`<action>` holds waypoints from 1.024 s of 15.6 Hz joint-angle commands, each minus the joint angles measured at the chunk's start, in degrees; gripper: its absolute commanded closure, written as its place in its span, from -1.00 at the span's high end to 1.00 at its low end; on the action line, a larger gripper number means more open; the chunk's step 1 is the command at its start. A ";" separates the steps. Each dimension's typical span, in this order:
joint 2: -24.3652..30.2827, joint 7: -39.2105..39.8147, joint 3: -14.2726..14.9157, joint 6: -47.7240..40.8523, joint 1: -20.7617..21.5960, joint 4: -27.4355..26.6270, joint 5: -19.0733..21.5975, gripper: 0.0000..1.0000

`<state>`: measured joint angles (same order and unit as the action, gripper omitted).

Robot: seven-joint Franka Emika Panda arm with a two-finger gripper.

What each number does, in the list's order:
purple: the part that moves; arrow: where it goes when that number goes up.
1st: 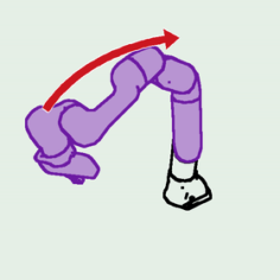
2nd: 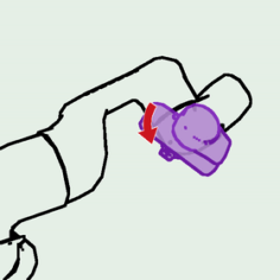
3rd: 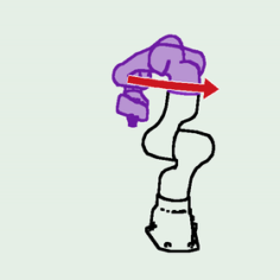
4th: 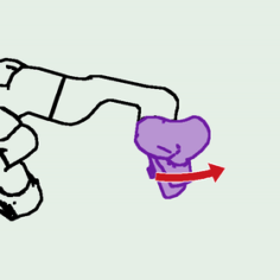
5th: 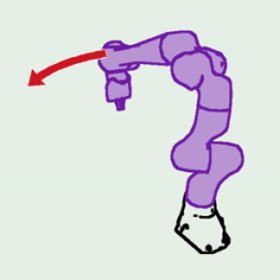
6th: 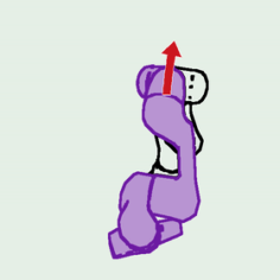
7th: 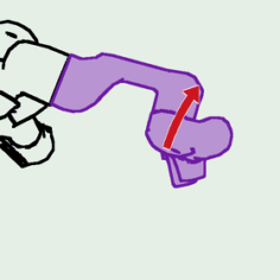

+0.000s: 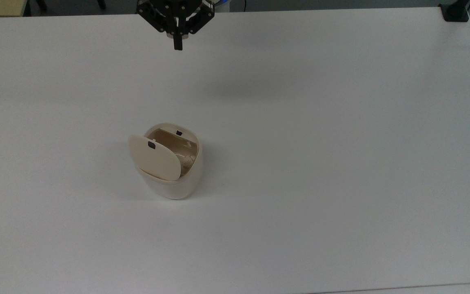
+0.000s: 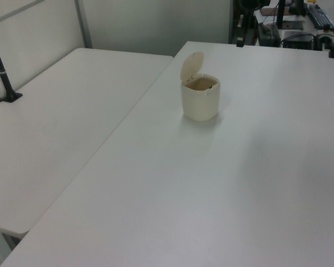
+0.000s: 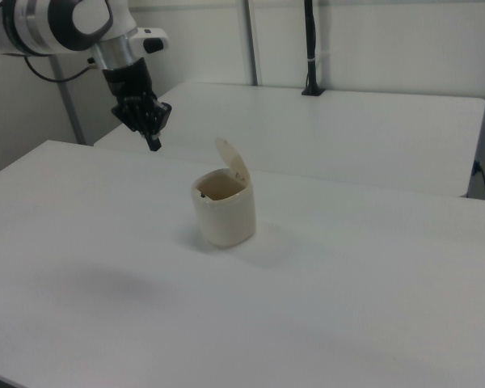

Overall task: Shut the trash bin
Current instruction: 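Lower the gripper toward the raised lid of the cream bin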

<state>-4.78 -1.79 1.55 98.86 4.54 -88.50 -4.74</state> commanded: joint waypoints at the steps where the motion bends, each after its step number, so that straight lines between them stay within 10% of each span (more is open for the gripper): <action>1: -2.60 -5.76 0.21 9.31 -1.10 0.87 0.70 -1.00; 16: -12.27 -18.42 2.14 43.25 -5.06 0.96 -1.76 -1.00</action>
<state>-15.82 -17.44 3.32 138.05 -0.85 -88.03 -5.14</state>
